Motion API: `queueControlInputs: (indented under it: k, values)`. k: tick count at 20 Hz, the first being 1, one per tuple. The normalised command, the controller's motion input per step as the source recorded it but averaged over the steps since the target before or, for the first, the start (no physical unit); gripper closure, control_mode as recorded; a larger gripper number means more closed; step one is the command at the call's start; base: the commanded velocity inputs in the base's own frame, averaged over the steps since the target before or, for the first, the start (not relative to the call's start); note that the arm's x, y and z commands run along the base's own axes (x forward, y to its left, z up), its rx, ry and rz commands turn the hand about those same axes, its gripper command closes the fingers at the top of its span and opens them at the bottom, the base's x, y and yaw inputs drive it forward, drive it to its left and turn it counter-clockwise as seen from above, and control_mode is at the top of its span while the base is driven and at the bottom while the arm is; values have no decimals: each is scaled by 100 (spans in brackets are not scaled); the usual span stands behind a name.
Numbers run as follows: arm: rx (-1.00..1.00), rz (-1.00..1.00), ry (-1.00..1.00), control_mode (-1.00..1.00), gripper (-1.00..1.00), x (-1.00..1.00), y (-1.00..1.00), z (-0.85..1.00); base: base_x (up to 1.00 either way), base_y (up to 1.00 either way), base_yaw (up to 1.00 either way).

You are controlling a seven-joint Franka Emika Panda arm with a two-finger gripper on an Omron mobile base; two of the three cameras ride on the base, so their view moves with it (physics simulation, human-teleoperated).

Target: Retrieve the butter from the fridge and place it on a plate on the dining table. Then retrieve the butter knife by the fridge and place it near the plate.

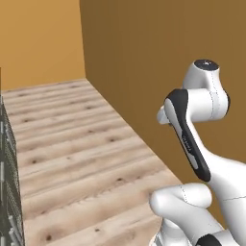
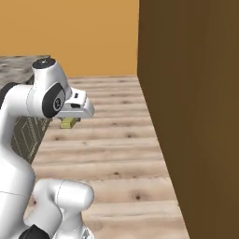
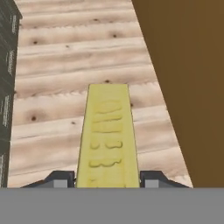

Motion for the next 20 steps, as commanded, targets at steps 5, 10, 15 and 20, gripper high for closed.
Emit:
queueControlInputs:
  k: [5,10,15,20]
  values:
    - [0,0,0,100,100,0,0,0,100,40,0]
    - [0,0,0,100,100,0,0,0,100,43,0]
    - [0,0,0,100,100,0,0,0,100,44,1]
    - [0,0,0,100,100,0,0,0,100,21,14]
